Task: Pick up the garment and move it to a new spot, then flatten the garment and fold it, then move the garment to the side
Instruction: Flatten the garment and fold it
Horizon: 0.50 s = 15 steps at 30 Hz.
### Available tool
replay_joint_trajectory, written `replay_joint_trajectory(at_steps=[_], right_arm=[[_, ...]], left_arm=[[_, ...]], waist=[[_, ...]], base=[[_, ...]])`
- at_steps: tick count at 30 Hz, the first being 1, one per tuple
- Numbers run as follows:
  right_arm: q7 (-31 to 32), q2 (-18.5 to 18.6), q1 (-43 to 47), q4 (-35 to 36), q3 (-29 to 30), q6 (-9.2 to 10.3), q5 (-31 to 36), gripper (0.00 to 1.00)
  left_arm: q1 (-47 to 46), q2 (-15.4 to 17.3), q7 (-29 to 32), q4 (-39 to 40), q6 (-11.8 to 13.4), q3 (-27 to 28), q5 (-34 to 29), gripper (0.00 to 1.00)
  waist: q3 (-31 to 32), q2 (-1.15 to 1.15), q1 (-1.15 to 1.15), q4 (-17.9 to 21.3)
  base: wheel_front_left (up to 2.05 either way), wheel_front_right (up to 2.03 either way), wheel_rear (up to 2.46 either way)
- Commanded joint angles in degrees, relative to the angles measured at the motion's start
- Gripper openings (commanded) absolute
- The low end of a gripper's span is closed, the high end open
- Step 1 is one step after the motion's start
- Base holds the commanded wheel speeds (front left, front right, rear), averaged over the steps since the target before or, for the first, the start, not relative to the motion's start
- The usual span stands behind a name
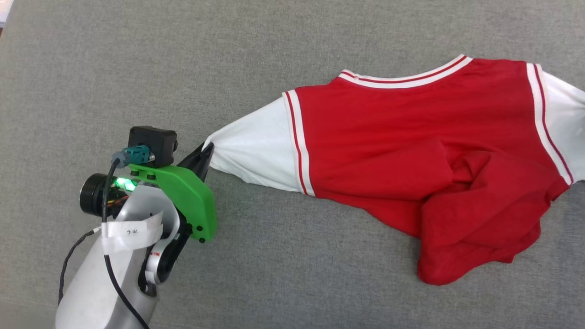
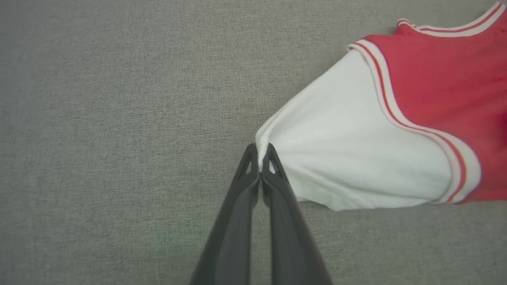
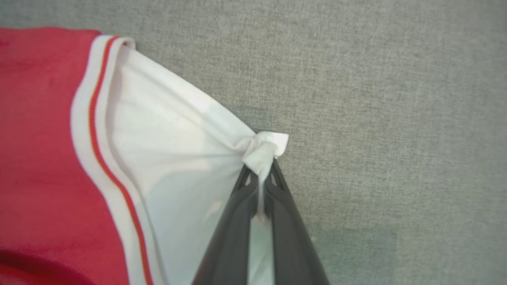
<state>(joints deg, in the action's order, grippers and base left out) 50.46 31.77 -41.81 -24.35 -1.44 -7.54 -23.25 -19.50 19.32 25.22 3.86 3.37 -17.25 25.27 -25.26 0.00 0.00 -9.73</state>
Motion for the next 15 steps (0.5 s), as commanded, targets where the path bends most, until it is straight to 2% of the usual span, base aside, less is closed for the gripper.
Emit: replay_joint_trajectory(at_steps=[1,15], right_arm=[[-1.6,0.4,1.5,-0.7,-0.2,0.05,-0.1,0.0],[-18.8,3.4,1.1,0.7,-2.0,0.05,-2.9,0.0]], left_arm=[[-1.3,0.4,-0.6,-0.5,0.4,0.7,0.2,0.0],[-5.1,2.9,-8.5,-1.8,0.6,4.5,-1.5,0.0]], waist=[[2.6,0.0,0.0,1.2],[15.6,0.0,0.0,4.8]], base=[[0.0,0.0,0.0],[0.0,0.0,0.0]])
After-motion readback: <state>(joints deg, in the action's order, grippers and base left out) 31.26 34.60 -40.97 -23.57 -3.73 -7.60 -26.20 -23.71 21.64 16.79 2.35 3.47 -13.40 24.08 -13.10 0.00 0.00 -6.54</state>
